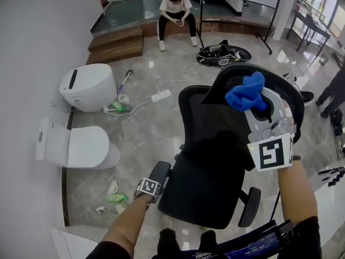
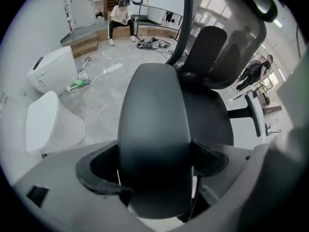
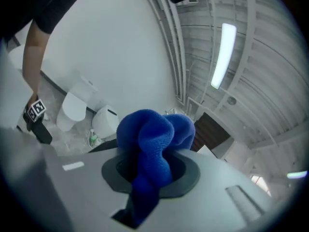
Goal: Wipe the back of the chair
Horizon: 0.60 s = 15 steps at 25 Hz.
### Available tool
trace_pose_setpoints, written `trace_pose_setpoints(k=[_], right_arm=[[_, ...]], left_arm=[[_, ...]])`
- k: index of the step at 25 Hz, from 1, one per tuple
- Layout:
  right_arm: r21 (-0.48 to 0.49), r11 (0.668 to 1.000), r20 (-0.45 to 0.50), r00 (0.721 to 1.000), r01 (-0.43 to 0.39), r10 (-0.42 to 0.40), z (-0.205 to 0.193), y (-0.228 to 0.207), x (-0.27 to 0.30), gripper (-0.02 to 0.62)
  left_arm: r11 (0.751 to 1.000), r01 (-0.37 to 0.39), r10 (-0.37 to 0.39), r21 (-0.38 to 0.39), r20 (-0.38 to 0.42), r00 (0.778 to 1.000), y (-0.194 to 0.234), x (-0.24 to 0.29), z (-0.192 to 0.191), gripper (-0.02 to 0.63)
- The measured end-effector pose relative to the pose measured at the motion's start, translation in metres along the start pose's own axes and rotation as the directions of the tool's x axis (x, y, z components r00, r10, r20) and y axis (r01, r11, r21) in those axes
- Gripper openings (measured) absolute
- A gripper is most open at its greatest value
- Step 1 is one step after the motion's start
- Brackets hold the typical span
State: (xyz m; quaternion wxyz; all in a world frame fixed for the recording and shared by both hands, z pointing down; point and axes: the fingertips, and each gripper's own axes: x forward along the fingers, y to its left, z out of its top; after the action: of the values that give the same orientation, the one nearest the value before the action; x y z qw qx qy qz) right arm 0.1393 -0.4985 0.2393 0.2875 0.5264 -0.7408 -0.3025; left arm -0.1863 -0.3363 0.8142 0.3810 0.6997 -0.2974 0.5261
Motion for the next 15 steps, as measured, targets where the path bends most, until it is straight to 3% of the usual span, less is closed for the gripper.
trace_pose_setpoints(k=[3, 6, 10, 15], right_arm=[[-0.178, 0.984, -0.041, 0.999, 0.002, -0.01, 0.013, 0.004, 0.037, 0.067], [-0.253, 0.967, -0.107, 0.994, -0.027, -0.001, 0.01, 0.006, 0.057, 0.067], [-0.259, 0.964, -0.198, 0.98, -0.054, 0.002, -0.015, -0.004, 0.055, 0.067], [-0.23, 0.971, -0.36, 0.933, -0.07, -0.018, -0.067, -0.029, 0.017, 0.066]], left_arm=[[0.999, 0.029, -0.029, -0.017, -0.016, 0.999, -0.002, 0.003, -0.001, 0.454], [0.999, 0.041, -0.041, -0.026, -0.022, 0.999, -0.004, 0.005, -0.001, 0.456], [0.999, 0.044, -0.044, -0.031, -0.015, 0.999, -0.002, 0.005, -0.002, 0.456], [0.998, 0.055, -0.055, -0.039, -0.018, 0.998, 0.0, 0.009, -0.005, 0.457]])
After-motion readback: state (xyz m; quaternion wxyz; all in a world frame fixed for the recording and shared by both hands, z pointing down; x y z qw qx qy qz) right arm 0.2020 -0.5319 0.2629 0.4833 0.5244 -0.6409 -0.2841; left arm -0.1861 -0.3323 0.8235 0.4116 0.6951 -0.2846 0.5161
